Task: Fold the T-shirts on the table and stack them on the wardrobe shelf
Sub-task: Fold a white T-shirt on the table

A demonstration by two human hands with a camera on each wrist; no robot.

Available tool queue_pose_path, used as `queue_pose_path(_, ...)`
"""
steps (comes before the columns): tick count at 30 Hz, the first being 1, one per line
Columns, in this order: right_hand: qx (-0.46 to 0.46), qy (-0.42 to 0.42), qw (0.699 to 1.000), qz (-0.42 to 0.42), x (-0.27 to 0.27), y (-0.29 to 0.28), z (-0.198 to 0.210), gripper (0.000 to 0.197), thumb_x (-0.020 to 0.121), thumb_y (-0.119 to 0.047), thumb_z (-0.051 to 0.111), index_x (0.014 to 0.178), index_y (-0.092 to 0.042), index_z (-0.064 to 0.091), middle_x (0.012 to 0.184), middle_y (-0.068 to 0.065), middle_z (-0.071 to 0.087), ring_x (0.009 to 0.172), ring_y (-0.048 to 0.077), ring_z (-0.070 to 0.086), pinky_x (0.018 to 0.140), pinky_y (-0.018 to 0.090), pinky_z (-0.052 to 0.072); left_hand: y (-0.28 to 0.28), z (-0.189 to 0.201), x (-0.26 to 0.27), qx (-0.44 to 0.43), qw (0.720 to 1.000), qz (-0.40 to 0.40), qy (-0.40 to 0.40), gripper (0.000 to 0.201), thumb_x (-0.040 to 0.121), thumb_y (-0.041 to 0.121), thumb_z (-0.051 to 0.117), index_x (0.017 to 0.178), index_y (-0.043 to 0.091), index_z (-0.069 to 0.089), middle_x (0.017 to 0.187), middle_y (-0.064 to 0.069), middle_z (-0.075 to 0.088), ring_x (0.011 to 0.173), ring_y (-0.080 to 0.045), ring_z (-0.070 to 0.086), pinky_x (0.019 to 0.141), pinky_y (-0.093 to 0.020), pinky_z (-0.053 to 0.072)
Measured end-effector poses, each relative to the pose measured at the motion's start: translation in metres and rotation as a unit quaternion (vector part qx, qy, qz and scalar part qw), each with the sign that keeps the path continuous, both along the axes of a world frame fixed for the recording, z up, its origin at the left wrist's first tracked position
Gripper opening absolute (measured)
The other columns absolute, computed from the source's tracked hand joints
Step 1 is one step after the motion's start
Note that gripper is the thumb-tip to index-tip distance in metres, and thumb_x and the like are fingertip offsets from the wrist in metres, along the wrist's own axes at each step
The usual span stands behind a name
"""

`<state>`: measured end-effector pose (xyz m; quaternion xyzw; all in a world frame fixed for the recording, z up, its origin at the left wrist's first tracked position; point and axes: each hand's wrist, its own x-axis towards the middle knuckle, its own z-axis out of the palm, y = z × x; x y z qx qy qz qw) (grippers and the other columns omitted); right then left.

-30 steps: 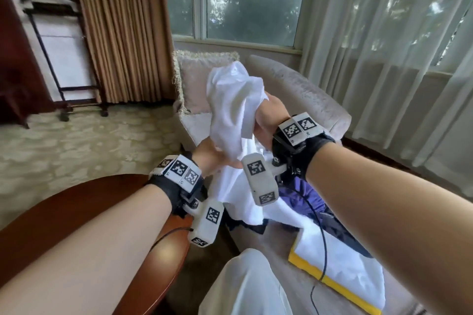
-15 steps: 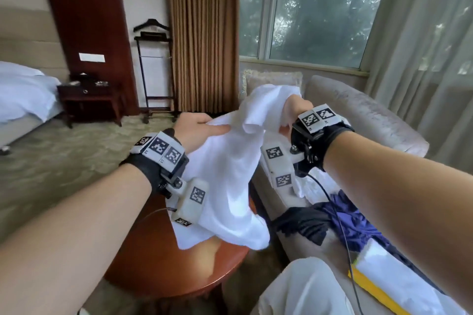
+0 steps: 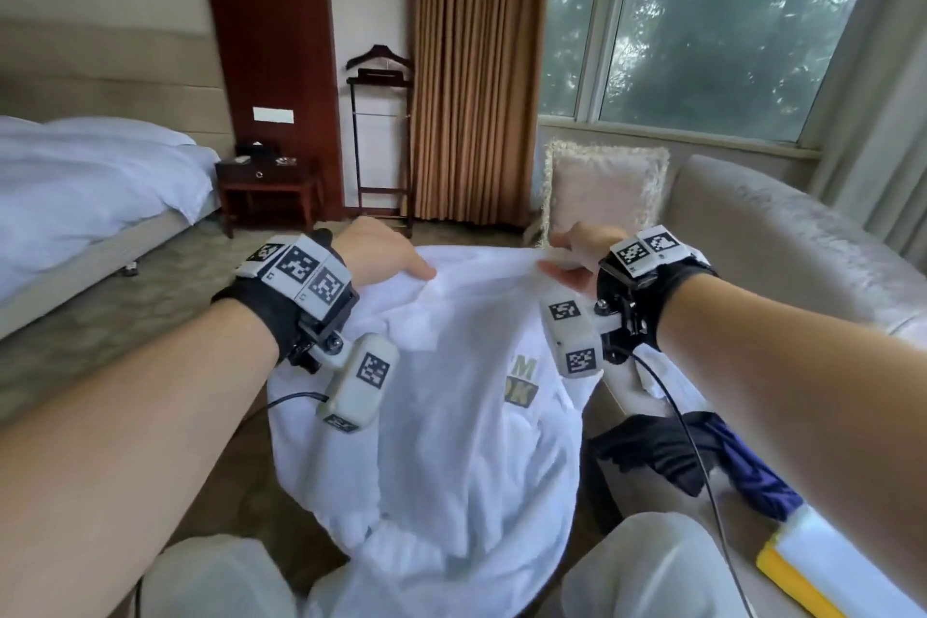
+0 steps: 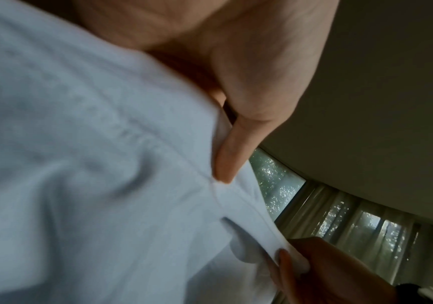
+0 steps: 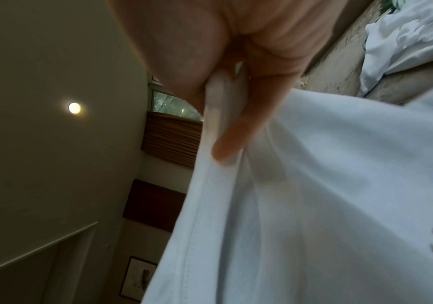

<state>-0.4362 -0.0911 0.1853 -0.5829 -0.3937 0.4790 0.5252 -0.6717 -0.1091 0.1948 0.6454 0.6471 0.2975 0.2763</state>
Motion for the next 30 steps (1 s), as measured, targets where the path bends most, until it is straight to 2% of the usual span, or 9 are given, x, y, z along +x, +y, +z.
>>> queue_pose_path(5,-0.013,0.034,0.998,0.047,-0.019,-0.021,0.013,0.027,0.081,0.011,0.053,0.105,0.0,0.058,0.086,0.01,0.05,0.043,0.02,0.062,0.069,0.035,0.061,0.008,-0.005,-0.017,0.021,0.994,0.053,-0.098,0.031,0.078,0.036,0.078,0.095,0.012,0.069,0.108,-0.008,0.066,0.104,-0.028,0.061,0.098,-0.041,0.049)
queue_pose_path(8,-0.058,-0.068,0.992,0.091,-0.024,-0.028,0.014,0.027,0.076,0.02,0.058,0.099,0.005,0.06,0.085,0.019,0.066,0.064,0.026,0.072,0.08,0.038,0.059,0.009,-0.012,-0.018,0.028,0.991,0.034,-0.129,0.033,0.09,0.029,0.068,0.113,0.005,0.067,0.111,-0.008,0.063,0.108,-0.026,0.059,0.102,-0.037,0.045)
queue_pose_path(10,-0.09,-0.137,0.983,0.083,-0.027,-0.024,0.011,0.033,0.078,0.015,0.066,0.108,0.004,0.057,0.091,0.02,0.072,0.079,0.03,0.073,0.081,0.036,0.059,0.011,-0.02,-0.019,0.034,0.992,0.024,-0.122,0.026,0.094,0.03,0.062,0.101,0.005,0.068,0.103,-0.011,0.062,0.101,-0.025,0.059,0.099,-0.04,0.045)
queue_pose_path(14,-0.099,-0.263,0.958,0.059,-0.032,-0.017,0.009,0.006,0.096,-0.01,0.054,0.098,-0.004,0.053,0.087,0.022,0.068,0.066,0.031,0.07,0.049,0.035,0.058,0.014,-0.035,-0.021,0.059,0.994,0.007,-0.09,0.035,0.095,0.036,0.058,0.069,0.012,0.058,0.07,-0.004,0.056,0.074,-0.019,0.053,0.06,-0.024,0.042)
queue_pose_path(16,-0.082,-0.398,0.913,0.029,-0.031,-0.01,0.003,0.017,0.096,-0.02,0.05,0.09,-0.005,0.056,0.089,0.016,0.067,0.073,0.029,0.069,0.054,0.03,0.055,0.009,-0.037,-0.018,0.081,0.996,-0.019,-0.035,0.04,0.087,0.046,0.066,0.067,0.013,0.055,0.064,0.0,0.052,0.063,-0.016,0.049,0.047,-0.019,0.033)
queue_pose_path(18,-0.053,-0.464,0.884,-0.007,-0.029,-0.005,-0.001,0.027,0.093,-0.027,0.05,0.097,-0.005,0.065,0.088,0.012,0.066,0.081,0.027,0.067,0.067,0.03,0.05,0.006,-0.036,-0.017,0.094,0.992,-0.057,0.058,0.047,0.07,0.053,0.079,0.07,0.013,0.055,0.067,0.001,0.052,0.061,-0.015,0.048,0.052,-0.024,0.034)
queue_pose_path(21,-0.026,-0.408,0.912,-0.037,-0.027,0.005,-0.007,0.034,0.092,-0.031,0.051,0.102,-0.003,0.068,0.093,0.013,0.067,0.083,0.027,0.061,0.071,0.031,0.045,0.011,-0.041,-0.022,0.093,0.982,-0.066,0.152,0.046,0.061,0.036,0.089,0.077,0.018,0.05,0.083,0.0,0.055,0.072,-0.018,0.051,0.058,-0.029,0.038)
queue_pose_path(25,-0.016,-0.34,0.939,-0.048,-0.021,0.009,-0.015,0.043,0.094,-0.038,0.047,0.11,-0.002,0.067,0.102,0.014,0.067,0.091,0.029,0.063,0.079,0.032,0.05,0.018,-0.048,-0.029,0.098,0.989,-0.031,0.105,0.016,0.075,0.004,0.067,0.078,0.015,0.056,0.084,-0.004,0.058,0.077,-0.023,0.053,0.06,-0.027,0.039)
queue_pose_path(30,-0.028,-0.307,0.95,-0.055,-0.007,0.001,-0.024,0.049,0.089,-0.046,0.046,0.109,-0.006,0.065,0.097,0.012,0.066,0.08,0.028,0.06,0.072,0.03,0.045,0.026,-0.053,-0.046,0.102,0.99,0.09,0.024,0.02,0.083,0.008,0.055,0.065,0.016,0.06,0.068,-0.003,0.056,0.076,-0.026,0.053,0.065,-0.026,0.036)
